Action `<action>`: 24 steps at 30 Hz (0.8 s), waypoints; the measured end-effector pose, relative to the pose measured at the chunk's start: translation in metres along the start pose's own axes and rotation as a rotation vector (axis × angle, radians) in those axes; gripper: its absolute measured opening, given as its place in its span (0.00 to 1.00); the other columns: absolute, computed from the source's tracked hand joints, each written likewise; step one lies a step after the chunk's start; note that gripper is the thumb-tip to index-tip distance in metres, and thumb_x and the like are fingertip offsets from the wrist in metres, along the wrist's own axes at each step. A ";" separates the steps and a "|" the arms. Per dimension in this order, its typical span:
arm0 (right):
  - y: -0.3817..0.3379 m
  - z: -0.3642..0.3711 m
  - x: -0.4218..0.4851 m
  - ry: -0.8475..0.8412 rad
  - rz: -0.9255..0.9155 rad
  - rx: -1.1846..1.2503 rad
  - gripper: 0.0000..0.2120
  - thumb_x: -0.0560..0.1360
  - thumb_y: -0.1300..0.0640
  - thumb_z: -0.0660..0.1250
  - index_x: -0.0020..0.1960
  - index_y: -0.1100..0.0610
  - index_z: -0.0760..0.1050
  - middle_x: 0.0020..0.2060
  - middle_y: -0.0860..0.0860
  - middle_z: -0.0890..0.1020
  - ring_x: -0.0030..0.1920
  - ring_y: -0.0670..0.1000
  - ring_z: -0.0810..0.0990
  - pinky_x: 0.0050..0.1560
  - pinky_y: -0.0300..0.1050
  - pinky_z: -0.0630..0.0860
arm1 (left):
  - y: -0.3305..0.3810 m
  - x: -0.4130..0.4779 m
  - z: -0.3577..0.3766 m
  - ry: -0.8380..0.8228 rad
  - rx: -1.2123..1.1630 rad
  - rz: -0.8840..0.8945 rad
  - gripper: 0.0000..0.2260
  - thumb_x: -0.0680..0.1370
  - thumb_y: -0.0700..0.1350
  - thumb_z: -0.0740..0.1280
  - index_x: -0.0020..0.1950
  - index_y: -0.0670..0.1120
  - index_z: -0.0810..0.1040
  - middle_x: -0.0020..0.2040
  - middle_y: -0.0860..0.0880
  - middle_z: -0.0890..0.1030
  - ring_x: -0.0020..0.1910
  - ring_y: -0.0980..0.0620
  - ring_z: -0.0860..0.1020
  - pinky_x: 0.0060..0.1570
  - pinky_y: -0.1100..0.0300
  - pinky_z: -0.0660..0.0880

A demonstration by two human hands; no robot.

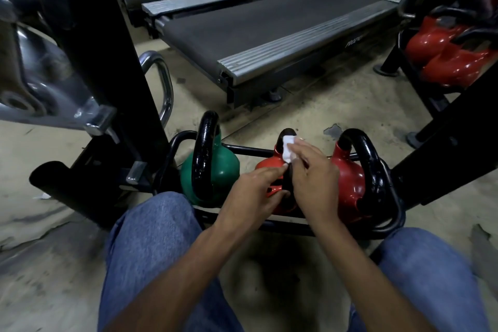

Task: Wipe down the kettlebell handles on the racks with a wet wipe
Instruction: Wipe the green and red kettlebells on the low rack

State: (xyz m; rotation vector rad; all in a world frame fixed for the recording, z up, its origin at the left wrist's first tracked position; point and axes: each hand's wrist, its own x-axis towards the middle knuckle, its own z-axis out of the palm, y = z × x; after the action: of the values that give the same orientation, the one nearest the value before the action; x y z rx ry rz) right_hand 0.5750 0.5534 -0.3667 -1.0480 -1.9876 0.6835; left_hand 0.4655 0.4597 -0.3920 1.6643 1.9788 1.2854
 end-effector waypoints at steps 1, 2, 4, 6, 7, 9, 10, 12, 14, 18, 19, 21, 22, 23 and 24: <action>0.000 0.004 -0.001 0.048 0.126 0.108 0.13 0.82 0.63 0.66 0.64 0.58 0.83 0.61 0.46 0.84 0.63 0.41 0.81 0.67 0.36 0.75 | 0.000 0.001 0.001 0.012 0.006 0.000 0.25 0.73 0.41 0.78 0.70 0.44 0.80 0.61 0.48 0.85 0.58 0.51 0.83 0.60 0.56 0.79; -0.001 0.007 0.000 0.071 0.240 0.198 0.13 0.82 0.62 0.66 0.64 0.56 0.83 0.57 0.44 0.86 0.60 0.41 0.83 0.64 0.37 0.77 | 0.000 0.002 0.001 0.014 0.015 -0.001 0.25 0.73 0.41 0.78 0.69 0.44 0.81 0.60 0.47 0.85 0.58 0.51 0.83 0.60 0.56 0.79; 0.002 0.012 0.009 0.088 0.432 0.374 0.10 0.81 0.60 0.67 0.58 0.54 0.84 0.48 0.44 0.87 0.51 0.42 0.86 0.57 0.41 0.82 | -0.002 0.002 0.002 0.006 0.037 0.007 0.25 0.73 0.42 0.79 0.70 0.45 0.80 0.60 0.48 0.85 0.57 0.51 0.83 0.59 0.57 0.79; 0.005 0.006 0.022 0.018 0.586 0.512 0.08 0.82 0.60 0.66 0.50 0.54 0.85 0.43 0.47 0.88 0.44 0.44 0.86 0.49 0.41 0.83 | -0.002 0.001 0.001 0.003 0.037 0.000 0.26 0.74 0.42 0.79 0.71 0.46 0.79 0.61 0.49 0.85 0.57 0.53 0.82 0.60 0.58 0.79; 0.006 0.003 0.026 -0.032 0.633 0.561 0.10 0.83 0.60 0.66 0.48 0.57 0.85 0.42 0.51 0.88 0.44 0.47 0.85 0.49 0.43 0.82 | -0.002 0.001 0.001 0.003 0.031 -0.008 0.26 0.74 0.43 0.78 0.72 0.47 0.79 0.62 0.50 0.84 0.58 0.54 0.82 0.60 0.58 0.79; 0.006 -0.003 0.026 -0.105 0.649 0.551 0.12 0.84 0.58 0.65 0.49 0.62 0.85 0.43 0.56 0.87 0.44 0.52 0.83 0.52 0.48 0.80 | -0.002 0.001 0.002 0.007 0.029 -0.012 0.26 0.75 0.43 0.78 0.72 0.48 0.79 0.63 0.50 0.84 0.60 0.55 0.81 0.61 0.56 0.80; 0.005 -0.004 0.021 -0.122 0.638 0.520 0.13 0.84 0.57 0.64 0.49 0.62 0.85 0.43 0.57 0.87 0.43 0.52 0.83 0.51 0.48 0.80 | -0.002 0.001 0.002 0.010 0.035 -0.010 0.26 0.75 0.43 0.78 0.72 0.48 0.79 0.63 0.50 0.84 0.60 0.55 0.81 0.61 0.55 0.80; 0.005 -0.003 0.011 -0.153 0.660 0.523 0.14 0.84 0.57 0.63 0.47 0.59 0.85 0.42 0.57 0.87 0.41 0.52 0.83 0.48 0.47 0.79 | -0.003 0.002 0.002 0.011 0.030 -0.006 0.26 0.74 0.42 0.79 0.72 0.47 0.79 0.62 0.50 0.84 0.59 0.54 0.82 0.60 0.53 0.80; 0.008 0.000 0.019 -0.163 0.815 0.631 0.12 0.82 0.59 0.63 0.46 0.59 0.84 0.41 0.58 0.85 0.39 0.54 0.83 0.45 0.48 0.78 | -0.004 0.003 0.003 0.018 -0.006 -0.012 0.26 0.74 0.42 0.79 0.71 0.46 0.80 0.61 0.49 0.84 0.57 0.53 0.83 0.57 0.51 0.82; 0.013 0.002 0.040 -0.184 0.981 0.788 0.12 0.79 0.61 0.63 0.54 0.64 0.83 0.51 0.64 0.86 0.46 0.59 0.84 0.52 0.55 0.81 | -0.004 0.002 0.004 0.027 -0.048 -0.019 0.25 0.73 0.40 0.79 0.70 0.45 0.80 0.60 0.48 0.85 0.57 0.52 0.83 0.56 0.51 0.82; 0.015 0.002 0.033 -0.182 0.969 0.785 0.14 0.79 0.61 0.62 0.56 0.66 0.83 0.53 0.65 0.85 0.48 0.60 0.84 0.55 0.56 0.81 | -0.004 0.000 0.004 0.026 -0.053 -0.023 0.25 0.73 0.40 0.79 0.70 0.46 0.80 0.60 0.48 0.85 0.57 0.52 0.83 0.56 0.51 0.82; 0.015 0.002 0.011 -0.138 0.921 0.796 0.14 0.81 0.63 0.61 0.59 0.66 0.82 0.53 0.63 0.86 0.51 0.59 0.86 0.58 0.55 0.81 | -0.002 -0.001 0.004 0.019 -0.095 -0.043 0.26 0.73 0.39 0.79 0.71 0.48 0.79 0.59 0.50 0.85 0.55 0.54 0.84 0.56 0.50 0.82; 0.013 0.003 0.004 -0.103 0.884 0.811 0.13 0.82 0.64 0.61 0.60 0.65 0.82 0.52 0.62 0.87 0.52 0.58 0.86 0.59 0.54 0.81 | 0.000 -0.001 0.003 0.015 -0.144 -0.063 0.28 0.73 0.39 0.79 0.72 0.50 0.78 0.59 0.52 0.85 0.54 0.56 0.84 0.57 0.51 0.82; 0.014 0.007 0.004 -0.051 0.834 0.804 0.13 0.82 0.65 0.61 0.60 0.63 0.82 0.50 0.61 0.87 0.51 0.57 0.87 0.58 0.54 0.82 | 0.002 0.000 0.002 0.004 -0.198 -0.091 0.30 0.73 0.38 0.78 0.74 0.53 0.76 0.59 0.54 0.84 0.53 0.58 0.85 0.57 0.53 0.82; 0.013 0.012 0.008 -0.006 0.765 0.771 0.13 0.83 0.64 0.61 0.59 0.61 0.83 0.49 0.60 0.87 0.50 0.57 0.87 0.57 0.55 0.82 | 0.002 0.002 0.001 -0.015 -0.242 -0.121 0.32 0.74 0.38 0.78 0.75 0.56 0.74 0.58 0.56 0.84 0.51 0.59 0.85 0.57 0.54 0.82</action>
State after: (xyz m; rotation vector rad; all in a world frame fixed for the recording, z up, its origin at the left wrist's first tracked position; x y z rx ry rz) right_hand 0.5678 0.5662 -0.3801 -1.2601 -1.0747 1.6788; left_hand 0.4667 0.4617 -0.3900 1.4158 1.8023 1.3989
